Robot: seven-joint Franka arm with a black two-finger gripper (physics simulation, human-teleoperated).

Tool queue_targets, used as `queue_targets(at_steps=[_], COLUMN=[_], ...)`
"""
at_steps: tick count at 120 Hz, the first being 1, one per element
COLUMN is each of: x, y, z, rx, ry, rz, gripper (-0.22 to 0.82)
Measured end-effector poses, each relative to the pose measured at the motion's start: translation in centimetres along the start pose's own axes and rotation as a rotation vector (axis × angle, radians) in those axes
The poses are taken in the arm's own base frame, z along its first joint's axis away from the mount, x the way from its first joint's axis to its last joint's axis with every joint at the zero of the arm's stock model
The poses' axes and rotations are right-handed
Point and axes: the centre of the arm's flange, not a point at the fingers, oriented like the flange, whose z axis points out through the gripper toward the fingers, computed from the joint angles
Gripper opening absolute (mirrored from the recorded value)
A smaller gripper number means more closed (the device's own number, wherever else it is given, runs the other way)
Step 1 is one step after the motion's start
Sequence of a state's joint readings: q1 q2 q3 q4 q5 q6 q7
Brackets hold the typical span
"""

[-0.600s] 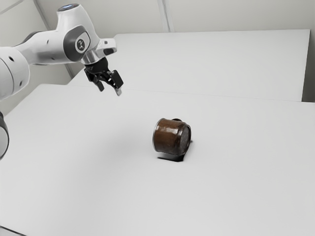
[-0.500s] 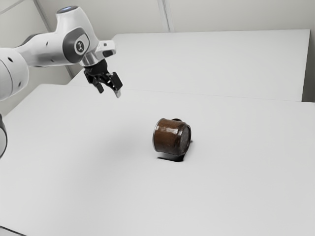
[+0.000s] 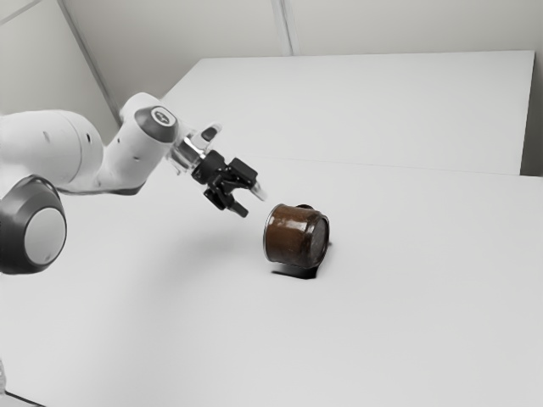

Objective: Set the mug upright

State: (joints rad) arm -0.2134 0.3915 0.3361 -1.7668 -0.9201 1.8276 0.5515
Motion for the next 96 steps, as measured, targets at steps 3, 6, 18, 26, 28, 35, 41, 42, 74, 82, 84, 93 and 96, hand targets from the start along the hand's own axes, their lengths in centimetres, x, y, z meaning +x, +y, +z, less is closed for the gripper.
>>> queue_targets(at_steps=[3, 6, 18, 26, 28, 35, 41, 42, 74, 82, 84, 93, 96], x=[-0.1, -0.2, -0.8, -1.2, -1.3, -1.6, -1.7, -1.8, -1.7, -1.8, -1.8, -1.8, -1.8], y=[-0.5, -0.7, -1.5, -1.6, -1.7, -1.9, -1.9, -1.8, -0.7, -0.5, -0.5, -0.1, 0.0], z=[0.5, 0.9, 2.1, 2.6, 2.7, 3.0, 3.1, 3.1, 3.8, 4.2, 4.3, 4.8, 4.8], rx=[-0.033, -0.063, -0.163, -0.207, -0.216, -0.243, -0.258, -0.26, -0.303, -0.31, -0.312, -0.319, -0.32], ry=[0.005, 0.012, 0.038, 0.046, 0.047, 0.053, 0.057, 0.058, 0.073, 0.072, 0.072, 0.071, 0.073], rz=[-0.009, -0.015, -0.027, -0.018, -0.016, -0.005, 0.011, 0.014, 0.105, 0.119, 0.122, 0.14, 0.146], gripper=[0.6, 0.6, 0.6, 0.6, 0.6, 0.6, 0.6, 0.6, 0.6, 0.6, 0.6, 0.57, 0.56])
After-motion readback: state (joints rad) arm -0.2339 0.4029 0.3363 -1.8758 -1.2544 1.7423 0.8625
